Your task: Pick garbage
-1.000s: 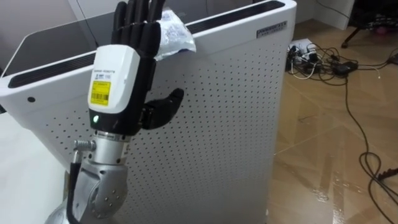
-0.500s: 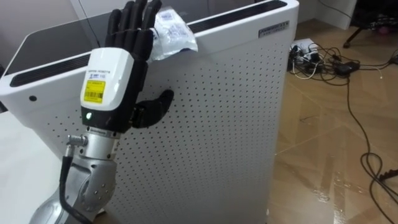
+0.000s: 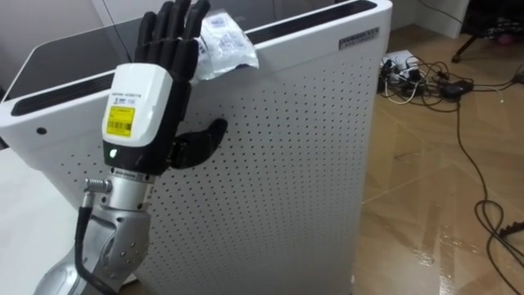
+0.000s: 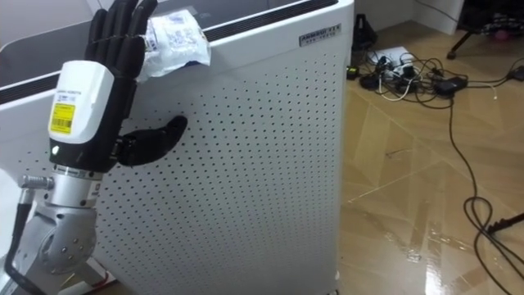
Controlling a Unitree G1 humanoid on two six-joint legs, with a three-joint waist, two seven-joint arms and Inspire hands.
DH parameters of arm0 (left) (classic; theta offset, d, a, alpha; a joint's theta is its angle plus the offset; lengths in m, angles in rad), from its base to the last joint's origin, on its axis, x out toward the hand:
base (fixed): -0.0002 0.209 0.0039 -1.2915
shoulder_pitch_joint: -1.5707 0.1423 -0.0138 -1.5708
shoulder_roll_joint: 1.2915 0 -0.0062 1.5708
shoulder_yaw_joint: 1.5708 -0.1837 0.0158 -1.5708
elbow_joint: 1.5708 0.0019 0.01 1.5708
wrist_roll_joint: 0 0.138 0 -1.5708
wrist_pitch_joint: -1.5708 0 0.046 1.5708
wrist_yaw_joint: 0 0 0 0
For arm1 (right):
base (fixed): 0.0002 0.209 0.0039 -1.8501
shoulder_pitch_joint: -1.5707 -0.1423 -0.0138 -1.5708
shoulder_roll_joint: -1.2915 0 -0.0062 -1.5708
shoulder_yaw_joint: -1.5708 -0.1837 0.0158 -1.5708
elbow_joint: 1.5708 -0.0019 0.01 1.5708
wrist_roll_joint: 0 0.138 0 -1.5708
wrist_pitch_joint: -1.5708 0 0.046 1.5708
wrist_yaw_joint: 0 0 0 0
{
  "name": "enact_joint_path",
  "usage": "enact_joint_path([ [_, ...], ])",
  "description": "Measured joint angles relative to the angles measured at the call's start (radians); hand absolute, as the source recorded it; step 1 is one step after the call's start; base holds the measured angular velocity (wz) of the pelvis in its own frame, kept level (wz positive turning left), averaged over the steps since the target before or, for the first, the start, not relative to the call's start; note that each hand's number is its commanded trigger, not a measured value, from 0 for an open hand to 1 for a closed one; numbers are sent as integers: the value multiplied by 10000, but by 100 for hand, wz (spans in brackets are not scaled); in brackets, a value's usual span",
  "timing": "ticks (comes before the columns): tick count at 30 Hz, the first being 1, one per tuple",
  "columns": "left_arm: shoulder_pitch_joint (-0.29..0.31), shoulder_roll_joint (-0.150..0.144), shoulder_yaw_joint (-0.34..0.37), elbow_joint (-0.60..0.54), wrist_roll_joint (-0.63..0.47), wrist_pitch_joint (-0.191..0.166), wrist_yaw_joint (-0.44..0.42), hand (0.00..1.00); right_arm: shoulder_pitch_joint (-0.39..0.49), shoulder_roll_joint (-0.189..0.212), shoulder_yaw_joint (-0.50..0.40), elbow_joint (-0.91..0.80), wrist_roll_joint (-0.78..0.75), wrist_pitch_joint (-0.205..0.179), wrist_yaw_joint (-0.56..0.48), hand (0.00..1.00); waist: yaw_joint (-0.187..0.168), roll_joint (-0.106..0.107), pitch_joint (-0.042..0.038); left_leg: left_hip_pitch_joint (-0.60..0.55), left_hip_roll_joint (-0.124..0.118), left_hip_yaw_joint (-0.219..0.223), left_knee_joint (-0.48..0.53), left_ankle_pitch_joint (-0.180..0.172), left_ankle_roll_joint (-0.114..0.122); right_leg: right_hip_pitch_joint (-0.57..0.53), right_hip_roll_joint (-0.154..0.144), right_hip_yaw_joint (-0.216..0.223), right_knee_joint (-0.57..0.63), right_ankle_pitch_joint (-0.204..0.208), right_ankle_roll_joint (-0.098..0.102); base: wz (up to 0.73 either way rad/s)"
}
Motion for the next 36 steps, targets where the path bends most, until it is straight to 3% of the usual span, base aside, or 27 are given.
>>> enact_joint_path([
  [1, -17, 43, -1, 0, 1, -27, 0, 100, 6, -14, -2, -3, 0, 0, -3, 100, -11, 9, -2, 5, -4, 0, 0, 0, 0, 5, -2, -1, 0, 0, 0, 0],
  [8, -29, 57, -150, 66, -4, -26, -190, 100, 36, -78, -9, -49, 0, -10, 8, 100, -82, 33, 59, 8, -2, -12, -6, 0, 0, 17, 6, 6, 9, 1, 0, 0],
  [11, -385, 57, -143, 65, -198, 57, -81, 100, 65, -101, -22, -53, 1, -2, 8, 100, -77, 25, 64, 15, -1, 4, -6, 0, 0, 15, 1, 29, 0, 1, 0, 0],
  [17, -746, 59, -61, 64, -187, 369, 203, 100, 89, -213, -30, -94, -4, 65, 24, 100, -91, 149, -10, 41, -8, 33, -31, 0, 0, 21, -3, 48, -11, 0, 0, -2],
  [25, -782, 65, 32, 65, -208, 354, 445, 100, 88, -309, -12, -97, 3, 66, 44, 100, -156, 161, 9, 185, -10, 53, -183, 0, 0, 99, -18, -2, -3, 1, 0, 0],
  [33, -783, 5, 103, -338, -1982, 361, 366, 100, 107, -319, 7, -146, 49, 64, 46, 100, -140, 74, 67, 200, -15, 32, -215, 0, 0, 76, -18, 82, -13, 2, 2, 0],
  [36, -625, -77, 99, -1235, -2765, 359, -74, 100, 99, -323, 118, -97, 95, 63, 48, 100, 33, 17, 98, 172, -17, 43, -221, 0, 0, 37, -30, 99, -13, 3, 3, -2],
])
